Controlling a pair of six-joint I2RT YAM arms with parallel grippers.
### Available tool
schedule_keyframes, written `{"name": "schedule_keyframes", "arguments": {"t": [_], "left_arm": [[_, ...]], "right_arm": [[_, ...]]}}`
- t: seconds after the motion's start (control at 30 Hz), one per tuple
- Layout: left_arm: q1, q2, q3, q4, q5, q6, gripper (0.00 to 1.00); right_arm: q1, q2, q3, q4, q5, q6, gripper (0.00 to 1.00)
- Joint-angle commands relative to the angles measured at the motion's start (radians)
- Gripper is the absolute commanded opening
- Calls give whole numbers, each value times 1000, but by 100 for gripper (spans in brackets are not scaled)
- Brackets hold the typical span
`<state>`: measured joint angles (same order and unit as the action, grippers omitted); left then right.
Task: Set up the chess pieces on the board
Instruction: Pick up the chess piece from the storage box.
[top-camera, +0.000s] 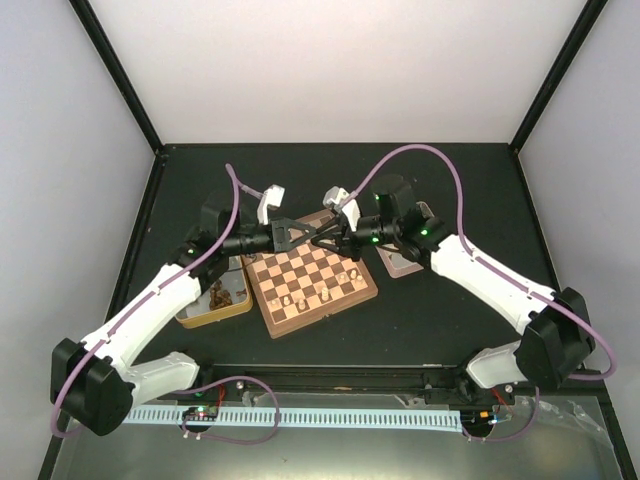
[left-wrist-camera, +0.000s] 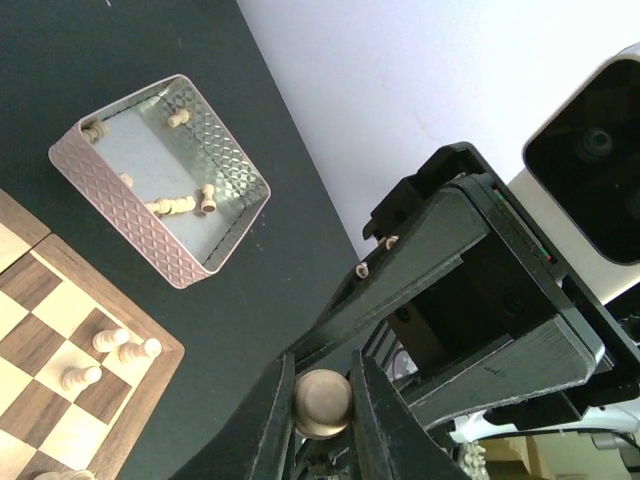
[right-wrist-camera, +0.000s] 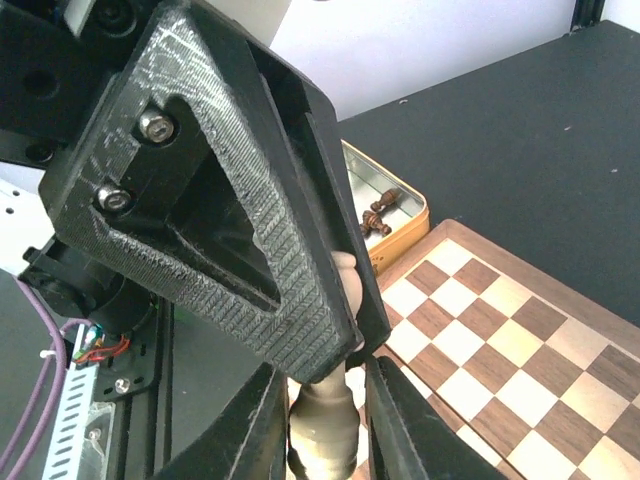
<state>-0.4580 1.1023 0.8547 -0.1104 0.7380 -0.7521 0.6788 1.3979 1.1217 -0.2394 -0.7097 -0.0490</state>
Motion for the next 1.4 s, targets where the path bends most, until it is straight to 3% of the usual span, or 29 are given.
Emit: {"name": "schedule_keyframes", "arguments": {"t": [0.0,0.07,0.23,0.4,0.47,0.6,0.73,0.87,1.37], "left_arm": [[6,1,22,17,36,13,2],[10,-3,22,17,33,11,2],[22,-22,21,31,24,-7,1],[34,-58,11,71,0,-46,2],[38,-76,-3,117,-8,-89,2],[41,-104,-26,217,-34,-191,2],[43,-128,-37,269,-86,-250,2],[44,-141,-54,324,-124,-305,1],[45,-144,-80,413,-179,-381,2]], "right_arm": [[10,16,35,13,26,28,25],[11,15,31,28,22,49,30],[9,-20,-13,130,0,187,60],[4,-102,-171,471,4,537,79],[0,-127,-243,651,85,725,82],[-14,-171,-321,769,256,1013,82],[-13,-155,-326,877,217,1197,81],[-9,-93,-347,1018,154,1366,72],[10,-33,-362,1153,117,1562,49]]}}
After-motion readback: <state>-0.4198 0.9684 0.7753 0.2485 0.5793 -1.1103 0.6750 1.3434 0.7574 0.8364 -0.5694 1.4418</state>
